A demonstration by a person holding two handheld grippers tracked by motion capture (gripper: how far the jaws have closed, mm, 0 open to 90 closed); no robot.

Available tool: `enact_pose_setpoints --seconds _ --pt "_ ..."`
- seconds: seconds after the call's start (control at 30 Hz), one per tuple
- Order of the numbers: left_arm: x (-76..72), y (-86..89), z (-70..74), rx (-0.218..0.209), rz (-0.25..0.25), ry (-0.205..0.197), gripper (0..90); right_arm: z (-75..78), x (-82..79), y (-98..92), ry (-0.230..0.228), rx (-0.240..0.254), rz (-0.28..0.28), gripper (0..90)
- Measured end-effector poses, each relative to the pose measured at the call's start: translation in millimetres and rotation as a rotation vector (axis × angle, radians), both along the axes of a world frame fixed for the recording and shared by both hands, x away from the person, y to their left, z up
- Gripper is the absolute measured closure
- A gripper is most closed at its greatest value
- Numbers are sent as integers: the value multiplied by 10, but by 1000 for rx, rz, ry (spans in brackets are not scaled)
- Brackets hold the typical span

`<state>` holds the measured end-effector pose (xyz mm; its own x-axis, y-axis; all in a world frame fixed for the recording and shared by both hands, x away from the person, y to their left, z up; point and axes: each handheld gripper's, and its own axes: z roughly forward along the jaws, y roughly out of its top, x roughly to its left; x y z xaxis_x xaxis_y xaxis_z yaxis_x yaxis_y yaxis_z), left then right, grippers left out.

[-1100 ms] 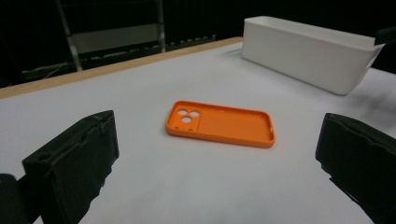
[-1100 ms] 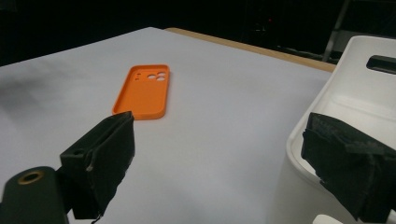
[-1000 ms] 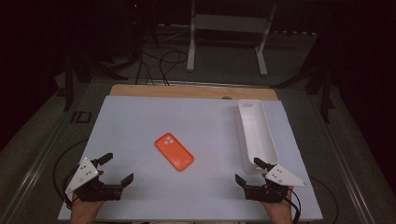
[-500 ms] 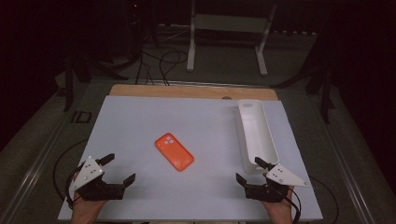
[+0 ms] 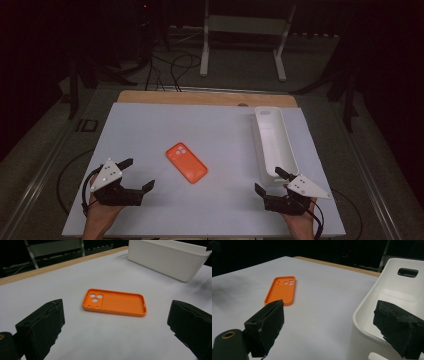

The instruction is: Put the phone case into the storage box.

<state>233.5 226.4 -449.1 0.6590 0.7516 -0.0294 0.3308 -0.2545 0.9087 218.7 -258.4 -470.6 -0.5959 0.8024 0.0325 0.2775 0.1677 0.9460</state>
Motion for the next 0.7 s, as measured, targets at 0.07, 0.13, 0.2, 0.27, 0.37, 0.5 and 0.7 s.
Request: enact_pose_setpoints --seconds 0.07,0.13,0.2,0.27,0.37,0.5,0.7 --pt "22 -17 15 -5 -5 -1 18 -1 2 -3 2 1 -1 98" --pt "48 -42 21 0 -7 2 16 -5 4 -8 5 3 0 99" --pt "72 -70 18 4 -11 5 13 -7 10 -9 8 4 -1 98" --pt "94 -104 11 8 -15 6 10 -7 15 -11 8 7 -3 99" --pt "127 -159 6 25 -27 16 11 -12 16 -13 11 15 -4 99" --pt "168 -231 5 41 -41 23 11 -25 19 -8 17 11 -4 99" --pt "249 -306 -8 47 -50 38 14 -30 23 -12 21 16 -5 99"
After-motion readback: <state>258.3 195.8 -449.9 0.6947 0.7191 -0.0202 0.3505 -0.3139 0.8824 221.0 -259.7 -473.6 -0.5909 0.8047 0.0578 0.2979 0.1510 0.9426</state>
